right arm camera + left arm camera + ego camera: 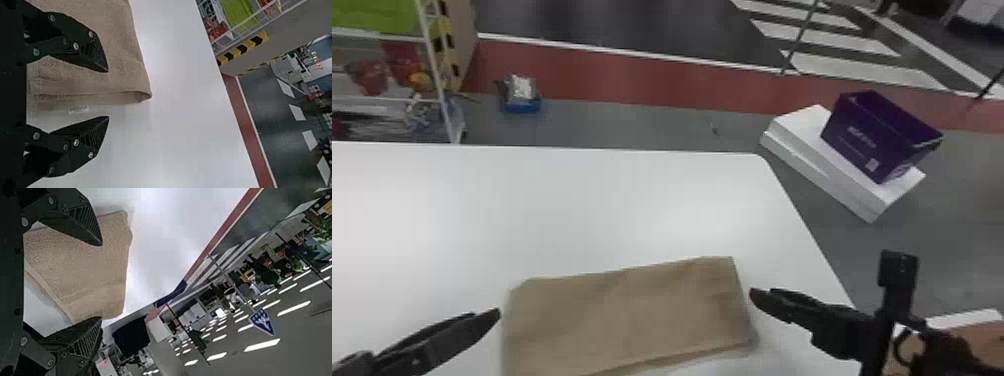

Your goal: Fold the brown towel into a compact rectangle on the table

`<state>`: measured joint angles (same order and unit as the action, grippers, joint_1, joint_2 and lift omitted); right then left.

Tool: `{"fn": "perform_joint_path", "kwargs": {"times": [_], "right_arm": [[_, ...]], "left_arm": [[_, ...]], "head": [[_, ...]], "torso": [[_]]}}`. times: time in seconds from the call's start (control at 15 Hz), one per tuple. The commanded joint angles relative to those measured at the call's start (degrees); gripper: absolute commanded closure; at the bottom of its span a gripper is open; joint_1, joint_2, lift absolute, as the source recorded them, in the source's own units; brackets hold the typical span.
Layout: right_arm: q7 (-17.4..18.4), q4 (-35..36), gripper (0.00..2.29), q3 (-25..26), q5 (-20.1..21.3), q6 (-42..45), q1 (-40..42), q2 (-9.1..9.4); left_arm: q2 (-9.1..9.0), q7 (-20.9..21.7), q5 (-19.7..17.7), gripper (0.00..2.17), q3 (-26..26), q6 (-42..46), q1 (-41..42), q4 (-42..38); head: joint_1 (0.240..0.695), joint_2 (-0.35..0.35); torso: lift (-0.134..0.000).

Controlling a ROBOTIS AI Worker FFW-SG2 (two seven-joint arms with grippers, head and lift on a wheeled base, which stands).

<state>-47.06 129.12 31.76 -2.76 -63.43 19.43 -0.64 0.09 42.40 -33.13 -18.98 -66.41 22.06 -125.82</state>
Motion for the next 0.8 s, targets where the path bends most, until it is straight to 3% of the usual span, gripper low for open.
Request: {"fn": "perform_joint_path", "kwargs": {"times": [0.0,0.07,0.27,0.4,0.53,0.6,0.67,0.73], "right_arm": [[-0.58,0.87,0.04,3.57,-4.00,2.47,0.52,0.38],[-0.84,1.14,0.05,4.54,-6.38,2.82,0.61,0.47],[-1.01,1.40,0.05,4.27,-6.64,3.52,0.78,0.55],[-0.84,-0.01,0.25,2.78,-5.85,6.86,0.78,0.55],[-0.75,-0.97,0.60,1.81,-5.76,8.97,0.78,0.64],[-0.75,-1.50,0.97,1.55,-5.94,9.67,0.78,0.64],[-0.58,-2.03,1.66,1.28,-5.50,9.85,0.43,0.64],[-0.58,-3.08,1.90,0.67,-4.88,9.85,-0.27,0.55]], "left_arm": [[-0.24,0.14,0.00,0.26,-0.26,0.00,0.00,0.05],[-0.24,0.23,0.00,0.26,-0.35,0.00,0.00,0.05],[-0.24,0.40,0.00,0.26,-0.35,0.35,0.09,0.22],[-0.24,0.67,0.00,0.26,-0.44,0.88,0.18,0.40],[-0.24,0.93,0.00,0.26,-0.53,1.05,0.35,0.31],[-0.24,1.02,-0.09,0.26,-0.62,1.05,0.44,0.22],[-0.24,1.11,-0.09,0.26,-0.62,1.05,0.53,0.13],[-0.24,1.11,-0.27,0.26,-0.62,1.05,0.61,0.13]], "head": [[0.695,-0.310],[0.695,-0.318],[0.695,-0.326],[0.695,-0.322],[0.695,-0.313],[0.695,-0.307],[0.695,-0.304],[0.695,-0.300]], "torso": [[-0.124],[-0.124],[-0.124],[-0.124],[-0.124],[-0.124],[-0.124],[-0.124]]}}
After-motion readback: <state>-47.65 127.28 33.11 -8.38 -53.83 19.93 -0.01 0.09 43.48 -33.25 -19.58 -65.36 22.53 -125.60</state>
